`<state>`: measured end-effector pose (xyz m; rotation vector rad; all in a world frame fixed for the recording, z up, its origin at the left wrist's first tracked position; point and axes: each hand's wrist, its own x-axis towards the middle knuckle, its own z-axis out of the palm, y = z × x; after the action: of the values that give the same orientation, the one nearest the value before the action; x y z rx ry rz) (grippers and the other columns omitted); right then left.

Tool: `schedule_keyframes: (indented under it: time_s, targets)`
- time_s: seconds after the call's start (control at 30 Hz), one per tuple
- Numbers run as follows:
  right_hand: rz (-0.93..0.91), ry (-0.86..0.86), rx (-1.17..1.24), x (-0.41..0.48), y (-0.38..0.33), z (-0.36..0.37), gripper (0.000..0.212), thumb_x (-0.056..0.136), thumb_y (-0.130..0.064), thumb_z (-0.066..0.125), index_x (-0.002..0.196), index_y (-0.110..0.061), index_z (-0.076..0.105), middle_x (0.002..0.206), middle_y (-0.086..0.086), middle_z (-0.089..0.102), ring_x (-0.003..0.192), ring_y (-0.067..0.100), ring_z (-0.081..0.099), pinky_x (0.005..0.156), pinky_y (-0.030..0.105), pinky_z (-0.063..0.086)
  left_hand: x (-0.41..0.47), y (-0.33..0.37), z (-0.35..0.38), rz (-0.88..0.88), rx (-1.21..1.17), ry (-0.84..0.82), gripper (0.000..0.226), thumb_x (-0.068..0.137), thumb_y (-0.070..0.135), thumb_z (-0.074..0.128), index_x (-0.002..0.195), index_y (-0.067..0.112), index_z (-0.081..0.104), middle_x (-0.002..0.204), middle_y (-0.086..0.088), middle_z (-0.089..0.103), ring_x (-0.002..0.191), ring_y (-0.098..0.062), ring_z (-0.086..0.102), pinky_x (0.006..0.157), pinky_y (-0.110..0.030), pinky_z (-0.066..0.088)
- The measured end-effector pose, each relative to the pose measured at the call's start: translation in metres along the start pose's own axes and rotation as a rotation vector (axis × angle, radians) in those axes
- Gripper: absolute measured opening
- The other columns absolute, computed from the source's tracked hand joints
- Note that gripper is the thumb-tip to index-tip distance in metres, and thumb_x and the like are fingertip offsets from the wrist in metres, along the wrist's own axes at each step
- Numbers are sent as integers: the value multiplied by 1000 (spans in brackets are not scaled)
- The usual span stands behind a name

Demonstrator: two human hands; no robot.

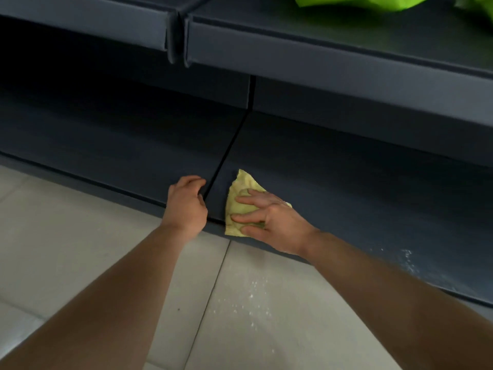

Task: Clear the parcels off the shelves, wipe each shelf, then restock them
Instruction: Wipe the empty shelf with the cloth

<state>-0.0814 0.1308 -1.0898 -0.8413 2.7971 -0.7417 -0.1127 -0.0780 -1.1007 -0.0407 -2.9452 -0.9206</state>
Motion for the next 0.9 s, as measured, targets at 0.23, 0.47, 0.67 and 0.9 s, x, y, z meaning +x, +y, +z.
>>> schedule_keyframes:
  time_s: [0.23, 0.47, 0.67, 0.9]
  targets:
    - [272, 124, 55, -101, 33, -34, 26, 83, -13, 74, 107, -23, 75, 135, -14, 52, 136, 6, 39, 116, 22, 24, -25, 28, 5, 9, 107, -123, 42, 98, 9, 40, 140, 6, 44, 148, -7, 36, 132, -28, 31, 109, -30, 29]
    - [420, 91, -129, -128, 34, -44, 41, 80, -16, 68, 120, -26, 63, 140, -11, 49, 135, 9, 40, 105, 9, 20, -40, 44, 9, 72, 260, -156, 46, 97, 6, 43, 143, 5, 37, 153, -8, 28, 138, -26, 27, 112, -31, 27]
    - [304, -55, -243, -83, 21, -36, 57, 92, -24, 51, 147, -25, 37, 156, -5, 27, 146, 17, 18, 120, 34, 16, -42, 63, 23, 125, 220, -242, 49, 98, 4, 39, 146, 5, 31, 156, -9, 22, 144, -24, 19, 116, -34, 24]
    - [643, 64, -502, -93, 70, -54, 49, 95, -40, 42, 142, -51, 33, 141, 9, 28, 126, 34, 28, 112, 44, 19, -22, 60, 21, 158, 265, -209, 46, 101, 17, 39, 146, 9, 35, 153, -4, 29, 138, -24, 28, 113, -32, 28]
